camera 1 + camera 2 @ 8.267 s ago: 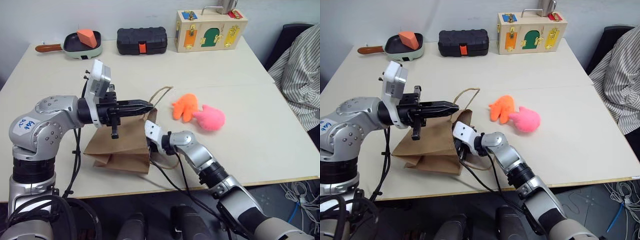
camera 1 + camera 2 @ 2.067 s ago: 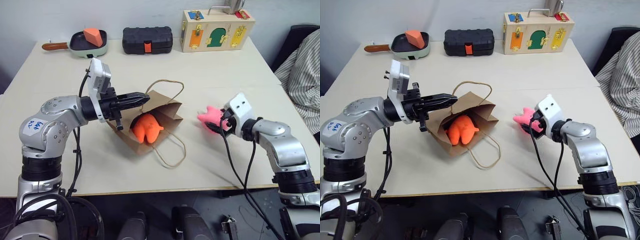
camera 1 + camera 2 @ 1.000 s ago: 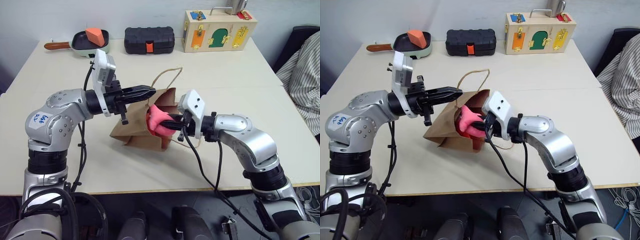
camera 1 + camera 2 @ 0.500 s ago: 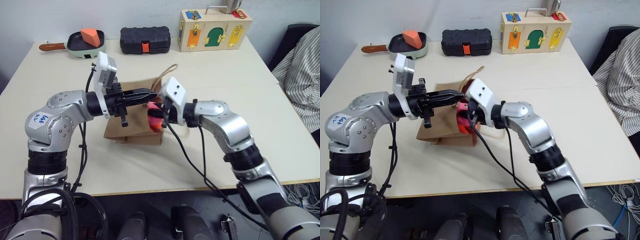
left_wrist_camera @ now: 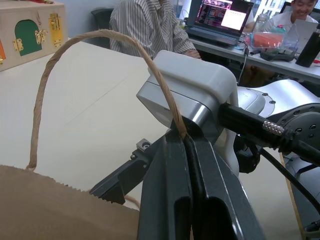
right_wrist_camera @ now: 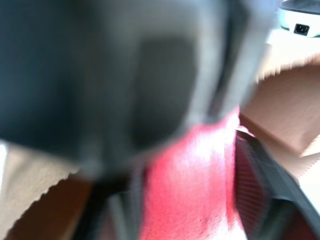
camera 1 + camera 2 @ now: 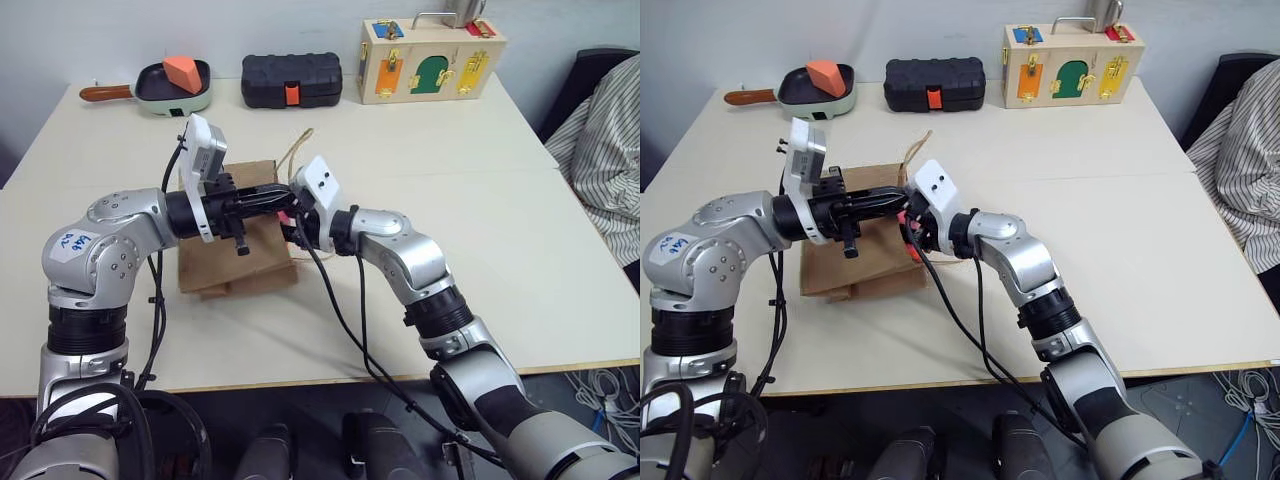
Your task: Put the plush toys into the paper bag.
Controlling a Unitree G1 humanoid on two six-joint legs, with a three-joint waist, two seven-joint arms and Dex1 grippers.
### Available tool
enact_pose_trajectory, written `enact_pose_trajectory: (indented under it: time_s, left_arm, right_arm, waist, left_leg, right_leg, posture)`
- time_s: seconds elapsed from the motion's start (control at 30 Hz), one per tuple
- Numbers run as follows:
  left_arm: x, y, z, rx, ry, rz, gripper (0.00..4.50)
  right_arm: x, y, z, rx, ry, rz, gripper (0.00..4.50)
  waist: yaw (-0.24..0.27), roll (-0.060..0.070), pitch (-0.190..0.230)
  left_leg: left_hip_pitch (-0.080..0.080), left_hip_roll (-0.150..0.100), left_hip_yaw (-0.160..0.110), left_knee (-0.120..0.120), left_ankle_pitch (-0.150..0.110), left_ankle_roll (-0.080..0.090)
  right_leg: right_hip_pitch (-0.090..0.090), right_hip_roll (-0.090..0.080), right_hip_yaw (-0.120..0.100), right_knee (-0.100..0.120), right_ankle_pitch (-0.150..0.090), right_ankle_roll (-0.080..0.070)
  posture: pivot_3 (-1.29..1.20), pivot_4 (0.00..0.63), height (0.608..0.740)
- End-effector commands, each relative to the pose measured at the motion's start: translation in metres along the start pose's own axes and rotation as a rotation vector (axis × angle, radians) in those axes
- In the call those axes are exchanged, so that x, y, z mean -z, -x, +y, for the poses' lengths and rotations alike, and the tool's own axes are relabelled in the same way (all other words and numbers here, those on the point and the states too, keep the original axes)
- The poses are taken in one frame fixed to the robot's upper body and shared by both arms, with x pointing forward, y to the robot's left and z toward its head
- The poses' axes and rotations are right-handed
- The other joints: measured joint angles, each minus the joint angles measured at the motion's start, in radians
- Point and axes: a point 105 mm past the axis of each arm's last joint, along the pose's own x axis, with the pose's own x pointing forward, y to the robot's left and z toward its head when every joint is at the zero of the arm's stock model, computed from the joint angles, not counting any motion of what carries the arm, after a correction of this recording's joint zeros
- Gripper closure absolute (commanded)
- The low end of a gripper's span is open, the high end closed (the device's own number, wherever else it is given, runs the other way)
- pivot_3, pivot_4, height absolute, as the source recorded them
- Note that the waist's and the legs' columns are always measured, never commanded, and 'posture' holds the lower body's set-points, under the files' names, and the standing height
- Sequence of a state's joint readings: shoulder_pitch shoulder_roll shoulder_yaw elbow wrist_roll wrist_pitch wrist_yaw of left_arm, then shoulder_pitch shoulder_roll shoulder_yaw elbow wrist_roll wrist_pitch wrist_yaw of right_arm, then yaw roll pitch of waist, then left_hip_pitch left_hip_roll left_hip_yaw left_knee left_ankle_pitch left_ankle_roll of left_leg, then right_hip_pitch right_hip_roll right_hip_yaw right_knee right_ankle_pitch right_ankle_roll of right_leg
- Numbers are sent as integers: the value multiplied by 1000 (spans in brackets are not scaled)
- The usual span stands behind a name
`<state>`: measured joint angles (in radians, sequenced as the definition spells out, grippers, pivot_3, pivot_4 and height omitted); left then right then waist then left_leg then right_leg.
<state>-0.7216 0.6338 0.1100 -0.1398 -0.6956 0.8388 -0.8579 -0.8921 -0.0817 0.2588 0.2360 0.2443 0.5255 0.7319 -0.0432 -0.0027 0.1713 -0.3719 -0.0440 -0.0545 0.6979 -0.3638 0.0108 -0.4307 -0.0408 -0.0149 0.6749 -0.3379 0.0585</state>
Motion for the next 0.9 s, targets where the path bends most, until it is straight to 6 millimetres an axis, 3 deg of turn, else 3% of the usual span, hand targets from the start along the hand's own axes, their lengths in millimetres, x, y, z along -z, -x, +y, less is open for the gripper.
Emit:
enact_pose_trajectory:
  time_s: [0.03, 0.13, 0.27, 0.43, 0.6, 0.73, 0.9]
  left_arm:
    - [-21, -3, -15, 70, -82, -64, 4500]
    - [-20, -3, -16, 67, -80, -64, 4500]
    - [-19, 0, -16, 58, -74, -66, 4500]
    - [-18, 0, -14, 49, -70, -71, 4500]
    - [-15, -2, -15, 55, -64, -70, 4500]
    - [-12, -6, -16, 74, -61, -63, 4500]
    - [-16, -8, -15, 76, -72, -71, 4500]
  right_arm:
    - [9, 3, 6, -27, 8, 37, 948]
    - [4, 28, -3, 6, 14, 34, 43]
    - [-3, 75, -7, 50, 2, 50, 43]
    - [-6, 115, -5, 95, -58, 70, 43]
    - [-1, 132, -8, 157, -97, 95, 43]
    - [6, 121, -10, 160, -73, 137, 43]
    - [44, 118, -33, 288, 64, 321, 43]
  waist:
    - [-2, 0, 0]
    - [0, 0, 0]
    - [12, 0, 0]
    - [14, 0, 0]
    - [16, 0, 0]
    - [15, 0, 0]
    - [15, 0, 0]
  left_leg:
    - [0, 0, 0, 0, 0, 0]
    - [0, 0, 0, 0, 0, 0]
    - [0, 0, -1, 0, 0, 0]
    - [0, 0, 0, -1, 0, 0]
    - [0, 0, 0, -1, 0, 0]
    - [0, 0, 0, -1, 0, 0]
    - [0, 0, 0, -1, 0, 0]
  right_leg:
    - [0, 0, 0, 0, 0, 0]
    - [0, 0, 0, 0, 0, 0]
    - [0, 0, 0, -1, 0, 0]
    - [1, 0, 0, -2, 0, 0]
    - [1, 0, 1, -2, 0, 0]
    - [1, 0, 2, -2, 0, 0]
    - [1, 0, 2, -2, 0, 0]
  posture:
    - [0, 150, 740]
    - [0, 150, 740]
    - [0, 150, 740]
    - [0, 150, 740]
    - [0, 150, 740]
    - [0, 150, 740]
    - [0, 150, 740]
